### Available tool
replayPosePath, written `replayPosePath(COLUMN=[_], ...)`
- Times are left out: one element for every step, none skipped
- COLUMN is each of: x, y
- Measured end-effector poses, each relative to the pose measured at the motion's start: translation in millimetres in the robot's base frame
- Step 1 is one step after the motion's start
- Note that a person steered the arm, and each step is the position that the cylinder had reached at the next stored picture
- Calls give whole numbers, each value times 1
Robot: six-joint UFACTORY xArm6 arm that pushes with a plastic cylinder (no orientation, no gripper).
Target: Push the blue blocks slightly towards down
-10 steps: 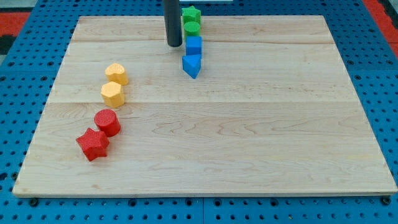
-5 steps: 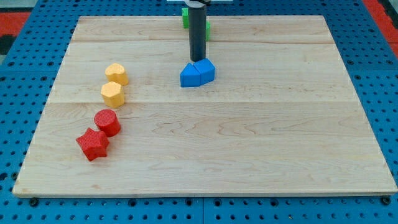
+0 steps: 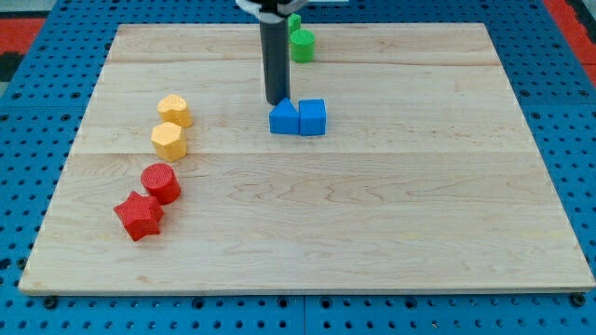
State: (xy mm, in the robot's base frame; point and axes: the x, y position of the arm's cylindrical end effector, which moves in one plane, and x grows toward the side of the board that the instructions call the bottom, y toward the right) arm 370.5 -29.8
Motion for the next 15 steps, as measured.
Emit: replayPosePath(x=[21, 18, 3, 32, 78, 66, 42, 76, 121, 120, 90, 72, 73, 73, 73], y=[2, 8, -9, -6, 18, 32, 39, 23, 12, 66, 72, 72, 76, 83, 83])
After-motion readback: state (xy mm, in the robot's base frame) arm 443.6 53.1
